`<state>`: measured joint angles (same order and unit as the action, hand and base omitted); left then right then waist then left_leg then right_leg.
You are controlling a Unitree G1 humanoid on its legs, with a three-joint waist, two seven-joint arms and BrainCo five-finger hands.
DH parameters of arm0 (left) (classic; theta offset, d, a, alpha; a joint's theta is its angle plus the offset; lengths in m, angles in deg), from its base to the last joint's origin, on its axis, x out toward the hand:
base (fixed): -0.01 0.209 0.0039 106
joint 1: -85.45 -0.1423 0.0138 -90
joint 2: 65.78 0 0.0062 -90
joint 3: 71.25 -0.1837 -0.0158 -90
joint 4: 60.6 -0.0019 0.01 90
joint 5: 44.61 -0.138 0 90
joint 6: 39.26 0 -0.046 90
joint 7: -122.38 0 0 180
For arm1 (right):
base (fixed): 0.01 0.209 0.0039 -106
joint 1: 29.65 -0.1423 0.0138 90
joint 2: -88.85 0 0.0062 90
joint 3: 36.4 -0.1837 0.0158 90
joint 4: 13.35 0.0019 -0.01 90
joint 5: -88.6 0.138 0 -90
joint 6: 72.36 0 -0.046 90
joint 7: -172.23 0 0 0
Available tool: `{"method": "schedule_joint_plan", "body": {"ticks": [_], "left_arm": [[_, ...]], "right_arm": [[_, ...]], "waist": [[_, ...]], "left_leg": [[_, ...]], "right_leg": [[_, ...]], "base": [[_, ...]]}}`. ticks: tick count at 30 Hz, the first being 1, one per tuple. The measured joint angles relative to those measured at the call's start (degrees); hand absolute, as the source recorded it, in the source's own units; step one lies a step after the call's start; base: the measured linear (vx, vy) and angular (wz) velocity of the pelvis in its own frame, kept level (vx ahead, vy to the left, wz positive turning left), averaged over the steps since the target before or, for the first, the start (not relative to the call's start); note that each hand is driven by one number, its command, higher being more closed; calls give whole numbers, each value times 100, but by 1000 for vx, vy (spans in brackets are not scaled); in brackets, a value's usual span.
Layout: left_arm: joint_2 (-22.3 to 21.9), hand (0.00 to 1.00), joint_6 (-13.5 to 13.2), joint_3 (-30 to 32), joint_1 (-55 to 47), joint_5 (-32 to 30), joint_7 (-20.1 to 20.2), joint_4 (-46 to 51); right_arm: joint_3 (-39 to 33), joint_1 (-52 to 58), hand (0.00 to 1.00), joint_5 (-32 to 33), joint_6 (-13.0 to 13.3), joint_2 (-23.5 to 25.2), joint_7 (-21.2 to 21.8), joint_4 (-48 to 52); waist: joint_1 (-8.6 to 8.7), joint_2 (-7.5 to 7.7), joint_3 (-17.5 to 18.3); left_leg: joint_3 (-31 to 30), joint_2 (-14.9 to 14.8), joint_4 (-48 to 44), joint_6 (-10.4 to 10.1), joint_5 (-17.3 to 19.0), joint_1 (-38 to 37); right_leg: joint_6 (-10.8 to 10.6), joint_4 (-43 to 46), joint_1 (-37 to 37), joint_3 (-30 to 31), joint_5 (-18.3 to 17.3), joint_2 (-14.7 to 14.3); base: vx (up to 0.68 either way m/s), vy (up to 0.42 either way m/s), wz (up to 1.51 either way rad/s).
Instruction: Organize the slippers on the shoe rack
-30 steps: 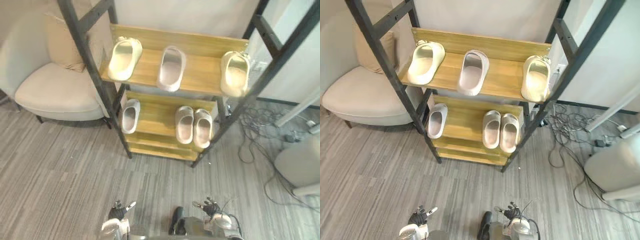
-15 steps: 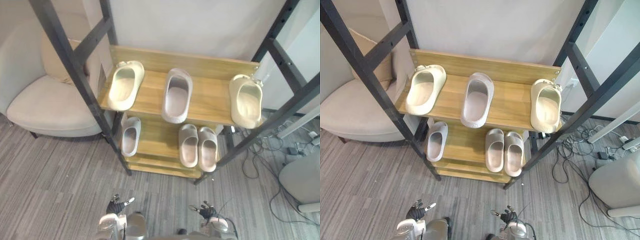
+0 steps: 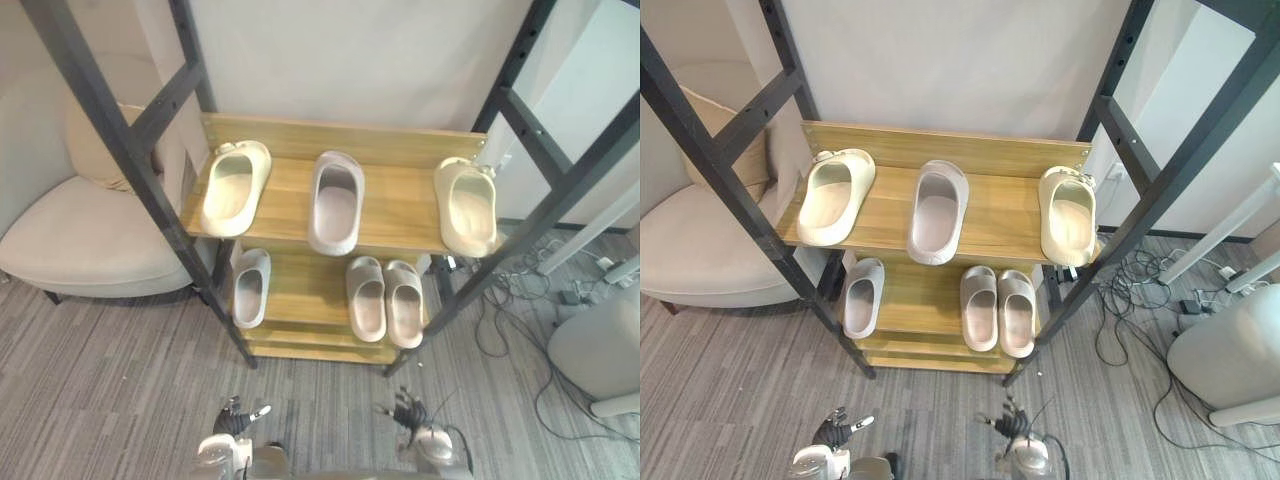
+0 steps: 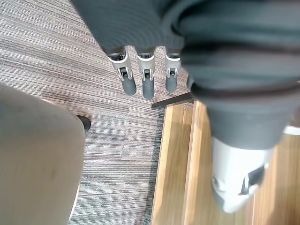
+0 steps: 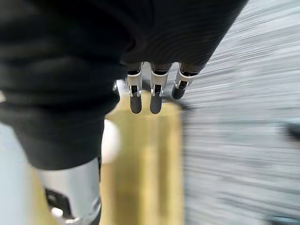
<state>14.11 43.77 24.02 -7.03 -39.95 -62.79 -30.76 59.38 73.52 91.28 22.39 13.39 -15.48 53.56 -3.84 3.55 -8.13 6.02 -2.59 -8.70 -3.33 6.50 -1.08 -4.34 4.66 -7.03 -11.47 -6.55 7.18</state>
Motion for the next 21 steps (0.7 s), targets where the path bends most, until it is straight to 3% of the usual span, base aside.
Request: {"method": "schedule_joint_plan", "body": {"ticks": [3,9,12,21], "left_arm": [[32,0,-14,54,-103,-5,-63,7],[36,0,-41,43,-121,-18,-62,-11],[51,0,-135,42,-152,-19,-32,-5],[64,0,-222,46,-181,-122,30,59]], "right_arm": [[10,600,0,-277,258,-71,47,1515],[43,722,0,-488,405,-170,97,2733],[156,574,0,-512,606,-172,93,3346],[152,-905,0,-727,738,-376,-210,3878]], "waist": [[58,48,59],[67,85,83],[58,67,72],[17,63,32]], "left_leg": [[112,-2,89,10,-15,-118],[118,57,406,47,-192,-257],[101,74,526,58,-266,-323],[-28,124,578,87,-309,-403]], "right_leg": [[-5,-8,-7,134,26,0],[-23,-143,14,260,152,15],[-31,-146,3,260,168,18],[-64,-178,-134,184,210,43]], "base": [[-7,16,-25],[-45,12,-10],[-26,2,0],[-6,-4,5]]}}
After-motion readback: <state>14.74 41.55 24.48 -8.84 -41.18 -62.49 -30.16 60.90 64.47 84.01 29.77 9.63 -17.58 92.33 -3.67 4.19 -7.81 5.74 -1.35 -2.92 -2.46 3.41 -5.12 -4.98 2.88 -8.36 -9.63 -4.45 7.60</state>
